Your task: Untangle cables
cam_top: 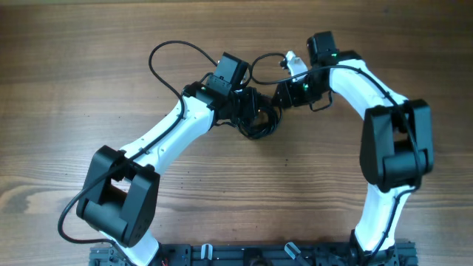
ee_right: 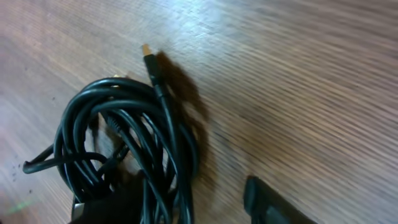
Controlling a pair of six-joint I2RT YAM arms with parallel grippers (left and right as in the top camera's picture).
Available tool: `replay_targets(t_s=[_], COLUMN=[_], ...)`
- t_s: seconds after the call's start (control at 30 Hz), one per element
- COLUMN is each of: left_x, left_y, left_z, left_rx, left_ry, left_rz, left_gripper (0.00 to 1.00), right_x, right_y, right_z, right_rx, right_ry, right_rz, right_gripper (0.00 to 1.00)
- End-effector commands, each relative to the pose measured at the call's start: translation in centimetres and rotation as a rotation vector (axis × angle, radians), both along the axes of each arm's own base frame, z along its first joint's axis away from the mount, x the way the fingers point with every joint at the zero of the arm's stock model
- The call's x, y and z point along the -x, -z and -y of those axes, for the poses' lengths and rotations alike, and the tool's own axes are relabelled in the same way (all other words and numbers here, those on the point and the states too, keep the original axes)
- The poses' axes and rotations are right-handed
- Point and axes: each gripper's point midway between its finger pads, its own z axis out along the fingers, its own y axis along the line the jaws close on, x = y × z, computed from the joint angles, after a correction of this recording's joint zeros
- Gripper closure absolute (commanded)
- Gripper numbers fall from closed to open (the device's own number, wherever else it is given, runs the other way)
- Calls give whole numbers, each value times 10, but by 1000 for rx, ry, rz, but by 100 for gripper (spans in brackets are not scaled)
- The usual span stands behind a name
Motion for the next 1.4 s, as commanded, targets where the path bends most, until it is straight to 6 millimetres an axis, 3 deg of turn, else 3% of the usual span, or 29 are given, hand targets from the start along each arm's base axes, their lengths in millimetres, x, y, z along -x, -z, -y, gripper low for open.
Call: replay_targets(t_s=[0.0,0.1,0.27,0.43,0.53,0.57,0.67,0.73,0.87,0.97,1.03,1.17,1.37], left_x=[-3,-3,-3,-11,-15,-17,-19,-21,-31,-37,-43,-44,-36], left_y=[2,2,3,8,8,8,8,7,-10,-32,-43,-62,-67], left_z=[-4,-4,-7,-36,-47,-50,-54,-58,-51,-47,-55,-56,-44], left_rx=[-8,-8,-1,27,50,53,54,63,230,383,469,589,620], left_ry=[-28,-28,-60,-242,-297,-308,-318,-324,-177,-68,-56,-1,44], left_rz=[-4,-4,-22,-105,-131,-133,-133,-136,-120,-95,-94,-88,-103], left_gripper=[43,43,43,43,40,39,39,39,39,34,29,25,24], right_x=[4,0,-2,5,6,6,5,3,14,26,37,47,44], right_y=[2,2,13,27,28,23,-9,-48,-155,-204,-235,-257,-254], right_z=[-19,-20,-10,-8,-10,-15,-33,-43,-52,-51,-49,-48,-46], right_rx=[-96,-99,-33,-35,-48,-86,-231,-321,-453,-476,-491,-523,-523], right_ry=[-48,-39,10,30,34,27,-16,-62,-138,-159,-166,-126,-32], right_rz=[-7,6,-3,-14,-14,-14,8,76,279,385,443,429,348], right_gripper=[61,72,74,81,96,96,96,96,96,96,96,96,96])
